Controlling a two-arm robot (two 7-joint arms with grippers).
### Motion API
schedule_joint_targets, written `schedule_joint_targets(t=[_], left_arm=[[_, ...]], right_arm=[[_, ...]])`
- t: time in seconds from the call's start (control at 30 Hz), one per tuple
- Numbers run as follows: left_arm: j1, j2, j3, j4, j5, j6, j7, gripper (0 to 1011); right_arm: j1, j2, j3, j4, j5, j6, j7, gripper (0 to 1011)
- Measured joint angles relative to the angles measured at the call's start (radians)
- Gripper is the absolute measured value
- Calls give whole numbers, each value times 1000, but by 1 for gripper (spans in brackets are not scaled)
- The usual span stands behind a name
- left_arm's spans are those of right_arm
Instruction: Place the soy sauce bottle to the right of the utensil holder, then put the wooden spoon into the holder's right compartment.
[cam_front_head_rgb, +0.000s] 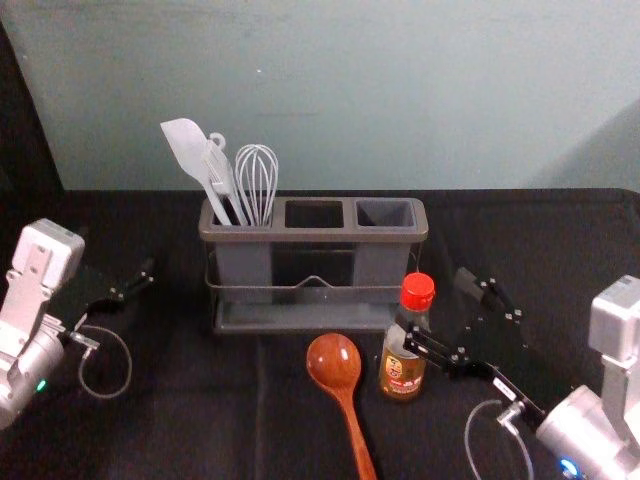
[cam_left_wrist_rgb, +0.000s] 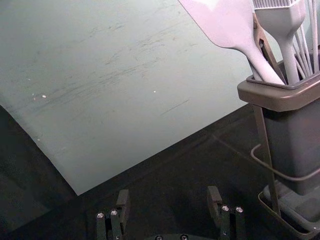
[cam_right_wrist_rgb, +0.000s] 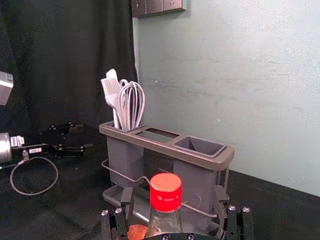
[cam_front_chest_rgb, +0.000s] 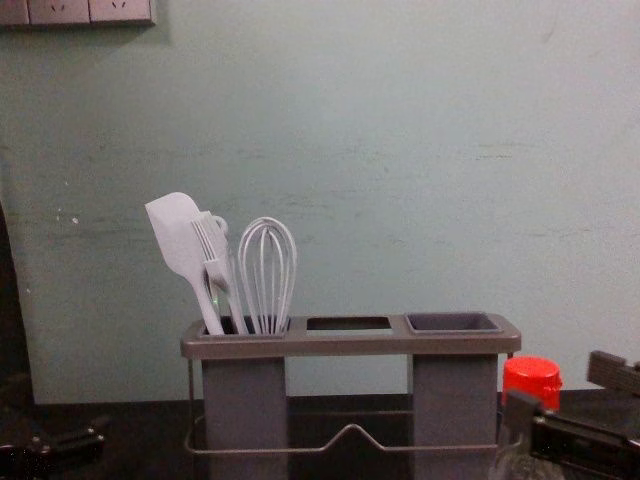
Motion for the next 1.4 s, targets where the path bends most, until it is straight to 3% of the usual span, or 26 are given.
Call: schedule_joint_targets(t=[0.33,0.93,1.03,1.2,1.23,1.27,1.33,1.4], left_arm=[[0,0,0,0,0,0,0,1012],[0,0,0,0,0,0,0,1011],[0,0,0,0,0,0,0,1011],[0,0,0,0,0,0,0,1011],[0,0,0,0,0,0,0,1012],[0,0,0,0,0,0,0,1012],[0,0,0,0,0,0,0,1011],[0,0,0,0,0,0,0,1011]], right_arm=[[91,-90,-26,66,-72,68,6,1002],[82,-135,8,63,-102,95,35,998],[71,-138,18,53,-109,100,41,956],[45,-141,34,30,-121,108,43,768],[39,-144,40,26,-123,110,46,692],[39,-144,40,26,-123,110,46,692],[30,-151,49,24,-127,112,51,574],[29,-152,51,23,-128,112,53,552]])
